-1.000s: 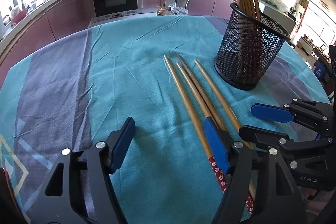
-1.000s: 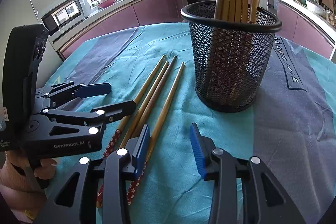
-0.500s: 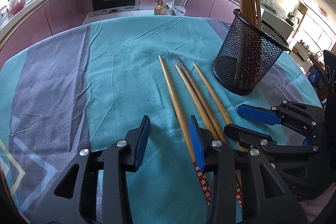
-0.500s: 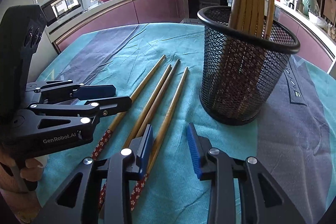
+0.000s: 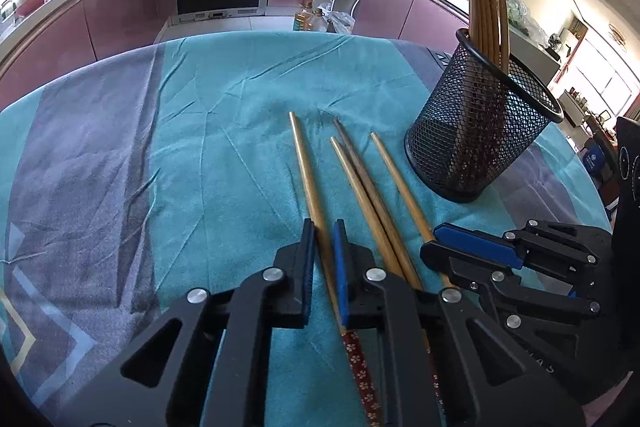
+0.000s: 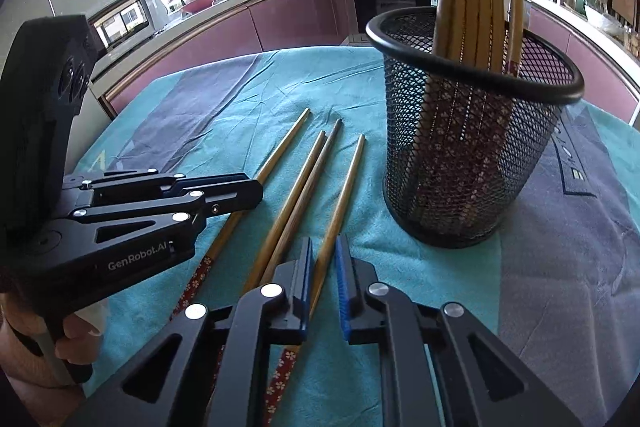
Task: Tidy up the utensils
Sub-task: 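Close the left gripper on a chopstick while the right gripper grasps another chopstick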
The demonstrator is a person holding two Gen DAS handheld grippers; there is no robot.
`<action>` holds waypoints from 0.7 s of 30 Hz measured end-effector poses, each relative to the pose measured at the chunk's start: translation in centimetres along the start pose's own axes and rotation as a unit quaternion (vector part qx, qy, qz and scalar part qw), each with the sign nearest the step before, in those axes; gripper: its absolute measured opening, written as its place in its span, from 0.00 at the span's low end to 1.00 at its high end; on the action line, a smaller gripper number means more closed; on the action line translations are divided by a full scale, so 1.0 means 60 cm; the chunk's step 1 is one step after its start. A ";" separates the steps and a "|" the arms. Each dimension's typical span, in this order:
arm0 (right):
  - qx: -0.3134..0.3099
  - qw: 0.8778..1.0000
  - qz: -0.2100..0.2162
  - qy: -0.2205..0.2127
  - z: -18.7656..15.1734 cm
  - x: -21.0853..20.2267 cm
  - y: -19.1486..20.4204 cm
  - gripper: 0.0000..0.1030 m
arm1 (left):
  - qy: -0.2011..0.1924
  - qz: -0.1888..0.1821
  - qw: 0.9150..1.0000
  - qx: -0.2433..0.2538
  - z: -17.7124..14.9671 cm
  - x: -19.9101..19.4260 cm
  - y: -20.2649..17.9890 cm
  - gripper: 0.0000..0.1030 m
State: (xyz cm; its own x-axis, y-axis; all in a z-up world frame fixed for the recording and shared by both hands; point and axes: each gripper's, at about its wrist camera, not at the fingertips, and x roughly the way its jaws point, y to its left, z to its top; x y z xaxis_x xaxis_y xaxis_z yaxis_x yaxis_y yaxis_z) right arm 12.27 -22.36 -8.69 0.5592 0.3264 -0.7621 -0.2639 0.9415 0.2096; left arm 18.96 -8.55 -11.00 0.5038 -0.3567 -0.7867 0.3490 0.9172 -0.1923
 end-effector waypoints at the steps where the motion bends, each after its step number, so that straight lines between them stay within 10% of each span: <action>1: 0.005 1.000 0.004 -0.001 0.000 -0.001 -0.002 0.08 | -0.001 -0.001 1.000 -0.002 -0.002 -0.002 0.001 0.08; 21: -0.018 0.999 0.033 0.004 -0.007 -0.013 0.010 0.06 | 0.005 -0.038 0.999 0.021 -0.040 -0.032 -0.013 0.07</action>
State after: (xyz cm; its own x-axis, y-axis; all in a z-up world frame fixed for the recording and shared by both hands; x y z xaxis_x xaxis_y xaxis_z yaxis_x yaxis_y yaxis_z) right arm 11.37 -22.06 -8.23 0.5336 0.3877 -0.7516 -0.3290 0.9139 0.2379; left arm 15.81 -8.13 -10.77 0.4665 -0.4222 -0.7773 0.4187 0.8795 -0.2263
